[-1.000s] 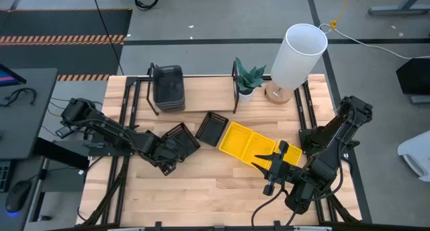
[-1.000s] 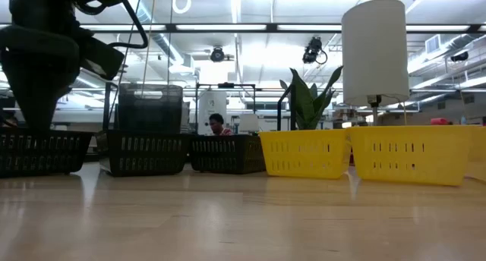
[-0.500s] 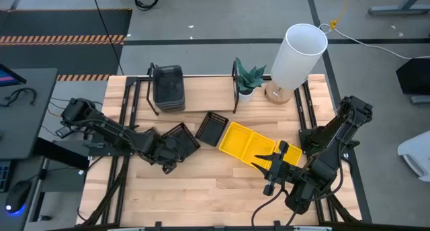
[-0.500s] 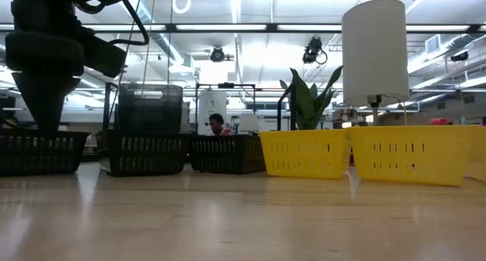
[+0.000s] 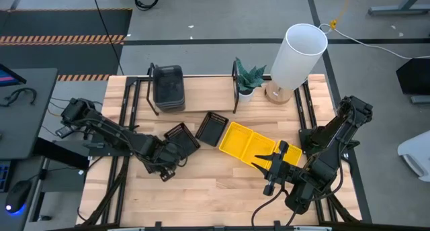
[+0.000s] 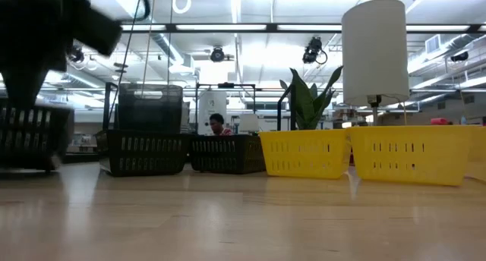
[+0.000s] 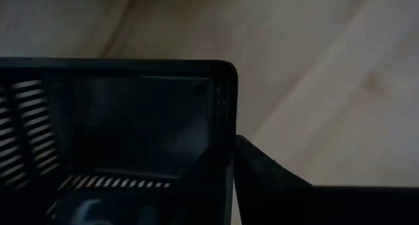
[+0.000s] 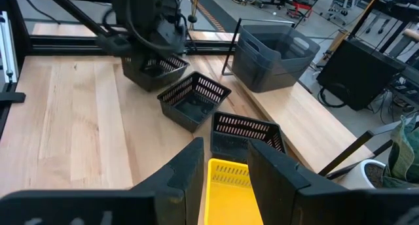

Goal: Stack baskets on shelf by color
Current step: Stack the left black basket on top of the middle black basket

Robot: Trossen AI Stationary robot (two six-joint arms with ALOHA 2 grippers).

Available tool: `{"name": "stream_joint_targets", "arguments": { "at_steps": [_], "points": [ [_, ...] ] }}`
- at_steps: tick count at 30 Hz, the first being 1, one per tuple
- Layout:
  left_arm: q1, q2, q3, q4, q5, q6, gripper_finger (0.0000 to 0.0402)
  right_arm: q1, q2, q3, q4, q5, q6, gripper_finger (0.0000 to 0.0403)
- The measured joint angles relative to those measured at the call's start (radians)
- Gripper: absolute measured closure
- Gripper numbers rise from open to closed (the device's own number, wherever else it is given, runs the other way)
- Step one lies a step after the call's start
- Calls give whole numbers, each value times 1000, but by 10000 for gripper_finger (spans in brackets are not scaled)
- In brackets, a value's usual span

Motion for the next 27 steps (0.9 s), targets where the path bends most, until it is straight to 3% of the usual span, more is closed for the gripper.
{"name": "stream_joint_targets", "arguments": {
  "at_steps": [8, 13, 27],
  "points": [
    [-40, 0, 231, -204, -104, 1, 393, 0, 0, 0, 2, 1, 0, 280],
    [-50, 0, 327, -240, -167, 1, 393, 0, 0, 0, 3, 3, -1, 280],
    [-56, 0, 363, -312, -189, 11, 395, 0, 0, 0, 3, 5, -3, 280]
  ]
}}
